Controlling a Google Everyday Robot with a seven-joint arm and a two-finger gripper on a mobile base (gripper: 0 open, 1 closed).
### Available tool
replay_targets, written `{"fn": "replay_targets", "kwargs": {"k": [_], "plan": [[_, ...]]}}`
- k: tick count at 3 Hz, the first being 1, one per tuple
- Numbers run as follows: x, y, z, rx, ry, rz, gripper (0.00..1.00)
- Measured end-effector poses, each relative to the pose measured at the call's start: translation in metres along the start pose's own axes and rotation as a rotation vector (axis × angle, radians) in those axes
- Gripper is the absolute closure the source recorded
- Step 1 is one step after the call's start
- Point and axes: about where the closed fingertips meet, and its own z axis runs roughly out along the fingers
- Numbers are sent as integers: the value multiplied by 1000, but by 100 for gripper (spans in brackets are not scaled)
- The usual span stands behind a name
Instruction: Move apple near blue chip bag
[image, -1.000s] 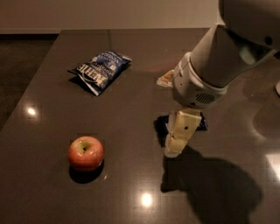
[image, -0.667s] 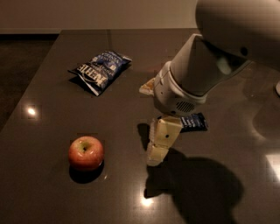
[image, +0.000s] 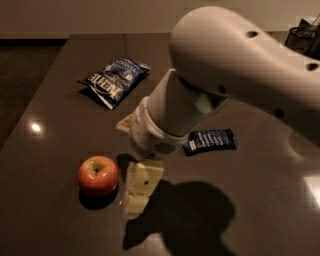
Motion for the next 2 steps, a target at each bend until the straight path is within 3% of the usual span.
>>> {"fn": "replay_targets", "kwargs": {"k": [2], "plan": [[-34,12,37,-55,-46,-41,0]]}}
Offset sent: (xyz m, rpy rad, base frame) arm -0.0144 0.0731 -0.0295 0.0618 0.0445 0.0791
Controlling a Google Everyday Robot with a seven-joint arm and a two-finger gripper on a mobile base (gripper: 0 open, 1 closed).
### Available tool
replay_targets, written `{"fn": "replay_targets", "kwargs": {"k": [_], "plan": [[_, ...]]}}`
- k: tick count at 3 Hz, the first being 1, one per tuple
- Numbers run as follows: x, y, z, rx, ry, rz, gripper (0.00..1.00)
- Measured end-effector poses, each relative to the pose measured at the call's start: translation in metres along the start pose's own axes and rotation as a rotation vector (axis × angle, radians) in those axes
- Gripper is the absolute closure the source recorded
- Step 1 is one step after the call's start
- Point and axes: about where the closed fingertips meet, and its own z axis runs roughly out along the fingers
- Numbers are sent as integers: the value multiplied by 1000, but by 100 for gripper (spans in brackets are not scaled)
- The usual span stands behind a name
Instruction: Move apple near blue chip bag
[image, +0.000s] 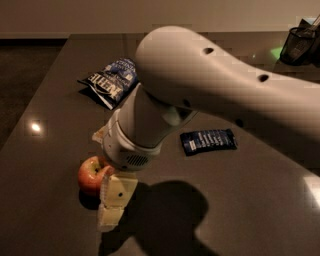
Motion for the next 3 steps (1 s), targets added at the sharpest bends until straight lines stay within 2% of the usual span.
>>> {"fn": "replay_targets", "kwargs": {"k": [1,3], "plan": [[-6,-11,12,2,-7,-3,15],[-8,-28,13,17,-11,13,61]]}}
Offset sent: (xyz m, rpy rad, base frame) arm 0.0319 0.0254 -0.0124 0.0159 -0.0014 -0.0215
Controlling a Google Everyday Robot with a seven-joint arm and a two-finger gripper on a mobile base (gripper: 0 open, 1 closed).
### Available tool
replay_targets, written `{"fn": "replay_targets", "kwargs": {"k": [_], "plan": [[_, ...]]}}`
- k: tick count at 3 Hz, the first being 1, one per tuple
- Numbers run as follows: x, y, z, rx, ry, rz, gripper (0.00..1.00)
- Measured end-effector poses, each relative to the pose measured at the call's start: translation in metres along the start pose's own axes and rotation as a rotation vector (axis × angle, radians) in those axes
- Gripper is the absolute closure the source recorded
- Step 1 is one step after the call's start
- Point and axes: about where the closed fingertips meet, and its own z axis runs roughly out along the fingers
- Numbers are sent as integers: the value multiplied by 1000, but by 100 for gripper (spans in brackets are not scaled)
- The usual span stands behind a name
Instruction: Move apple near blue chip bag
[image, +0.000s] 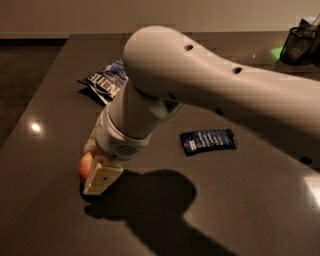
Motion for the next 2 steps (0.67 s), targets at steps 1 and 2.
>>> {"fn": "replay_targets", "kwargs": {"k": [1,2], "plan": [[0,-17,-13,17,0,32,85],[-1,-52,-34,58,-8,80,100]]}}
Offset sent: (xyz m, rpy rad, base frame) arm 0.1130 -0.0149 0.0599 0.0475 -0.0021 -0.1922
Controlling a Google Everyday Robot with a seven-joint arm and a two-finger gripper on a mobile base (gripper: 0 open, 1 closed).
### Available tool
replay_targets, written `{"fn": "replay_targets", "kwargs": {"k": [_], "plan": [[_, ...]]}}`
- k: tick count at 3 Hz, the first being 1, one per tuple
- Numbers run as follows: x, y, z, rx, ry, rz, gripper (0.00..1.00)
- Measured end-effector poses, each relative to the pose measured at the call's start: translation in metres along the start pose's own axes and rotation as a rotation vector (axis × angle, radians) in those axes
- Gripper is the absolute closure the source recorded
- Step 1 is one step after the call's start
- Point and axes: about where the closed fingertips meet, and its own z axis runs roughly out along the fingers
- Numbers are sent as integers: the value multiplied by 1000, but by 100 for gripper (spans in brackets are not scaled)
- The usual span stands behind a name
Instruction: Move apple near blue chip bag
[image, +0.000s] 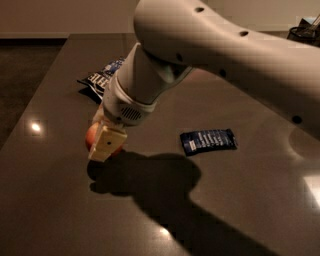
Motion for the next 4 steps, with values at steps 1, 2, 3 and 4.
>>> {"fn": "replay_targets", "kwargs": {"k": [1,2,3,4], "plan": [[-3,-37,-9,50,-6,23,100],[1,-71,-7,96,2,35,100],[5,-97,0,131,19,36,100],[15,-131,6,161,53,38,100]]}}
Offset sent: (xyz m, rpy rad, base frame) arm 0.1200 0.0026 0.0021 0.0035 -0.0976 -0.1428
